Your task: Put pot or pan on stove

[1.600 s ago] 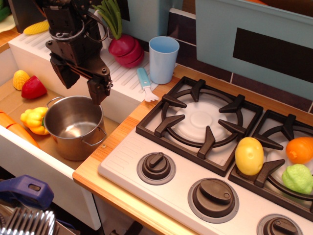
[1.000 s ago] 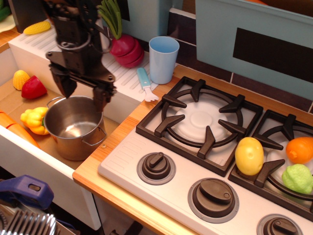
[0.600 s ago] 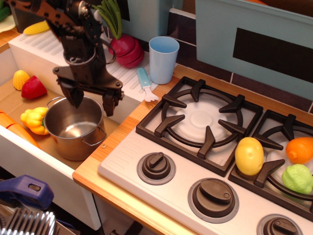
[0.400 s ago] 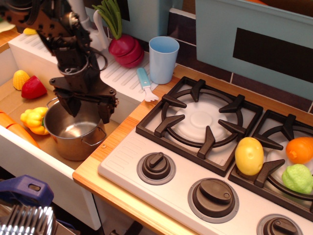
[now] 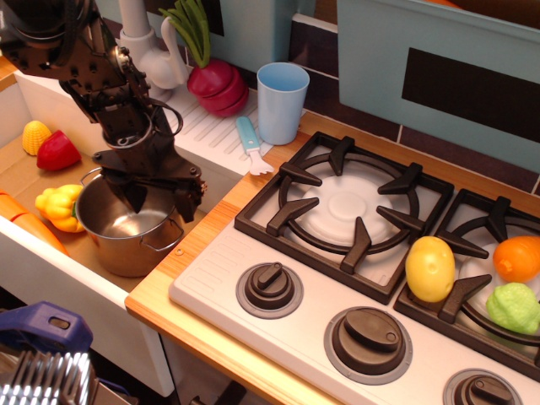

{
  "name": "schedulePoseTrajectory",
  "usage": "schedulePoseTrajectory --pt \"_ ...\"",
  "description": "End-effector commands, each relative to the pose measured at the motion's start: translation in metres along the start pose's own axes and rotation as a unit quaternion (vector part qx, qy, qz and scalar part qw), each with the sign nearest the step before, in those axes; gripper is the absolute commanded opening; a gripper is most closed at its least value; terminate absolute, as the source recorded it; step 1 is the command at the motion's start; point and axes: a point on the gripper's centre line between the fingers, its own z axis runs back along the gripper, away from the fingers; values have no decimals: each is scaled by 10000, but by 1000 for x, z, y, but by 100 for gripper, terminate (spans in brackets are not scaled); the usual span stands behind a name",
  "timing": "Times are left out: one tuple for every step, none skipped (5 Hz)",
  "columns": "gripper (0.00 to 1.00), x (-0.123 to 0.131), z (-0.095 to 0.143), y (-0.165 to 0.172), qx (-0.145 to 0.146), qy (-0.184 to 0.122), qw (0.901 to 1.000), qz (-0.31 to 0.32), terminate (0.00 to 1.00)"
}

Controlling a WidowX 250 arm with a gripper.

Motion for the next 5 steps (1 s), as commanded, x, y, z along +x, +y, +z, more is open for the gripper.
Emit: schedulePoseTrajectory --pt "100 17 -11 0 -41 -282 9996 -47 0" --pt "0 22 -15 -2 4 -247 9997 -50 0" --pt "0 21 -14 -4 52 -197 9998 -86 0" --pt "0 20 -4 -5 89 -6 9998 -165 0" --pt "0 21 16 -12 209 158 9994 -246 0"
